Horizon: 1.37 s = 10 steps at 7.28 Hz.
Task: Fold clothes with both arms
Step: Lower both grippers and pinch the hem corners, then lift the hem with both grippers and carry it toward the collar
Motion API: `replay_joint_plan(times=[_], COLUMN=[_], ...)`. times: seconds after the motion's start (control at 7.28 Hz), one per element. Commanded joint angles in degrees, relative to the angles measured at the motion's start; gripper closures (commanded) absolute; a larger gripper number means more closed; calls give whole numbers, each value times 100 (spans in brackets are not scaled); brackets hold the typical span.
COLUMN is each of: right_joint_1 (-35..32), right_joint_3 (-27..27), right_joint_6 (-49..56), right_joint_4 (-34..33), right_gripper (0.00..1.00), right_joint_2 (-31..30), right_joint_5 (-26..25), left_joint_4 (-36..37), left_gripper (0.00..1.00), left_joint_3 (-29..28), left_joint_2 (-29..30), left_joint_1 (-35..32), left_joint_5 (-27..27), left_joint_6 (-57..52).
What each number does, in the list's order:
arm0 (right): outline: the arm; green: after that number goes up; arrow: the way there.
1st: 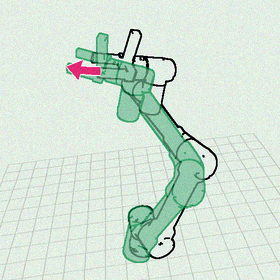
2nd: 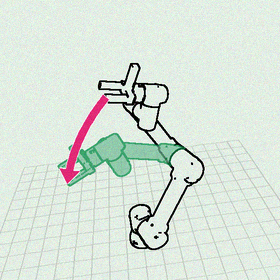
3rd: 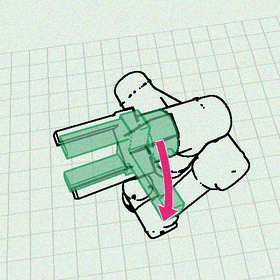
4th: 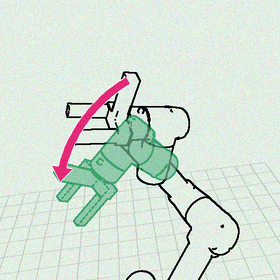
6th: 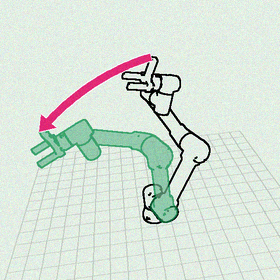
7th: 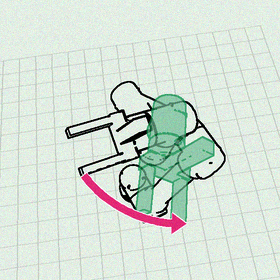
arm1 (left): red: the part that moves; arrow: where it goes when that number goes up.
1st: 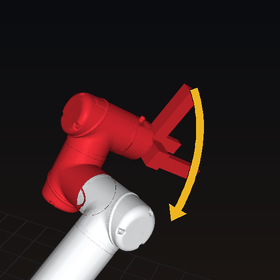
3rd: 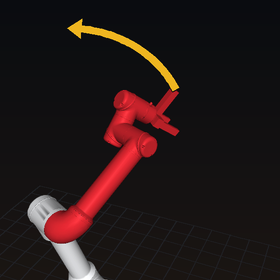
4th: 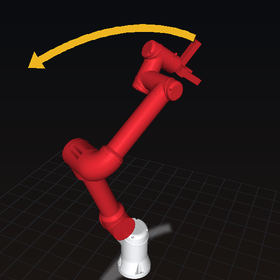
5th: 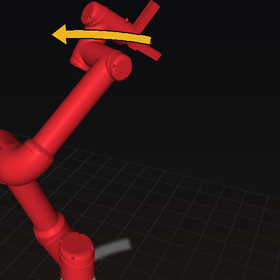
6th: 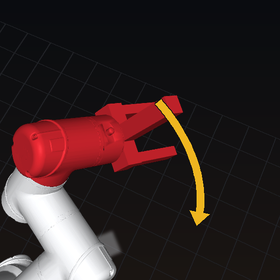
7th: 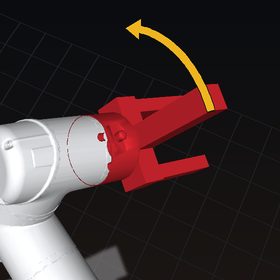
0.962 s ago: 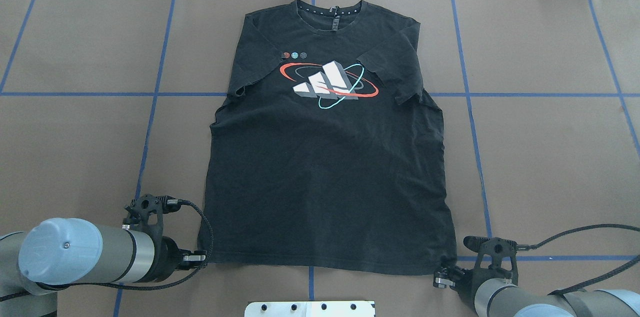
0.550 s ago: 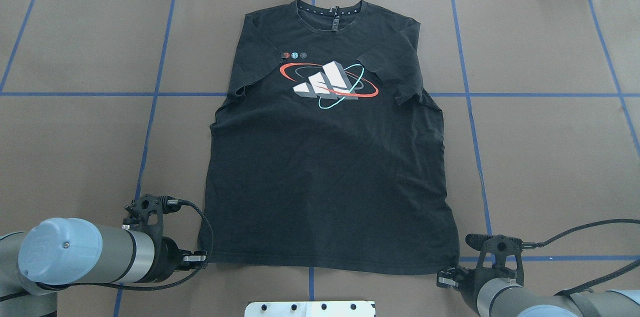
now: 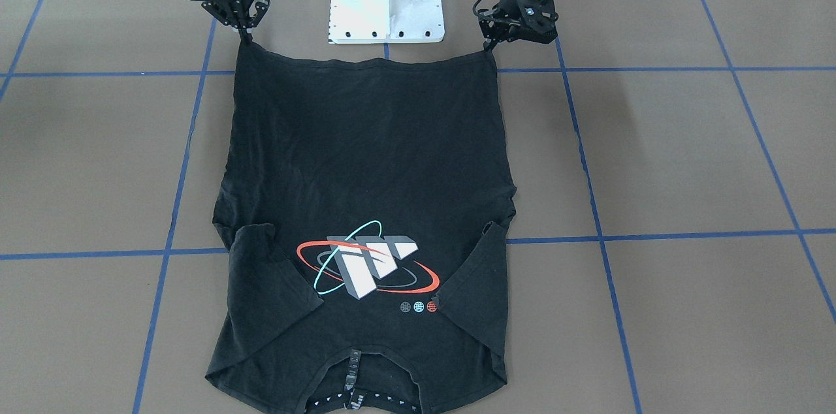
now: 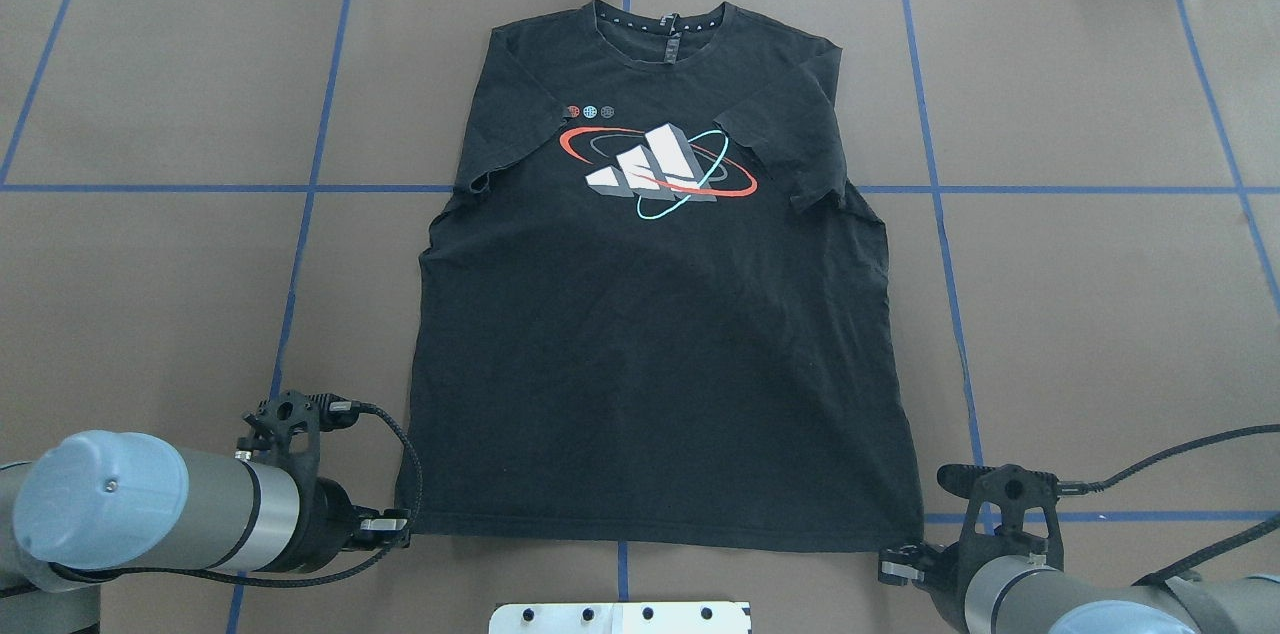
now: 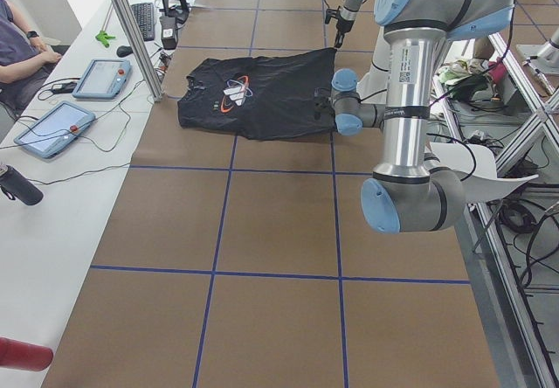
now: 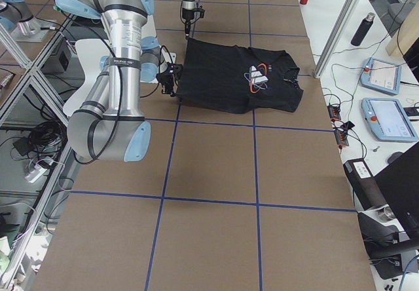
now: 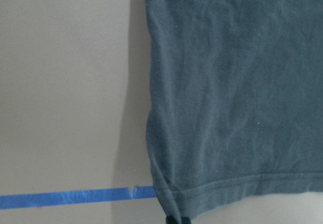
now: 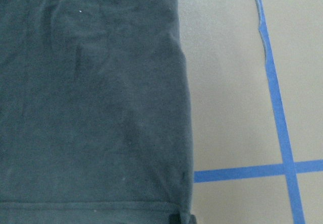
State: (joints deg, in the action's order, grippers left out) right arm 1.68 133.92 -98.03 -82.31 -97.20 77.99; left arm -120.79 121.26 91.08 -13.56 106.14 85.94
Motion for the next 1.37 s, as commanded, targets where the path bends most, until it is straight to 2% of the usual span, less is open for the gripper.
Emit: replay_joint_plan(times=[0.0, 0.14, 0.41, 0.55, 0.69, 0.96, 1.24], right_joint_1=[-132, -107, 164, 314, 333, -322, -1026], right_joint_3=[466, 599, 1159, 1476, 1688, 1716, 1602], right_joint_6=[11, 11, 11, 11, 11, 11, 142], right_joint_4=[-21, -22, -22, -22, -30, -74, -83], right_gripper=[100, 100, 100, 100, 100, 100, 100], right_joint_2=[-71, -80, -368, -518, -511, -458, -406], right_joint_5=[627, 795, 1243, 1271, 1280, 1280, 1245], left_joint_4=[12, 3, 3, 12, 20, 282, 652], left_gripper=[100, 100, 100, 100, 100, 100, 100], left_joint_3=[546, 643, 1405, 1705, 1847, 1700, 1000], left_joint_2=[-283, -397, -774, -811, -785, -654, 221], left_joint_1=[-453, -472, -403, -402, -411, -882, -1419], left_joint_5=[913, 987, 1250, 1547, 1577, 1481, 1201], left_joint_6=[-43, -43, 27, 36, 158, 151, 116])
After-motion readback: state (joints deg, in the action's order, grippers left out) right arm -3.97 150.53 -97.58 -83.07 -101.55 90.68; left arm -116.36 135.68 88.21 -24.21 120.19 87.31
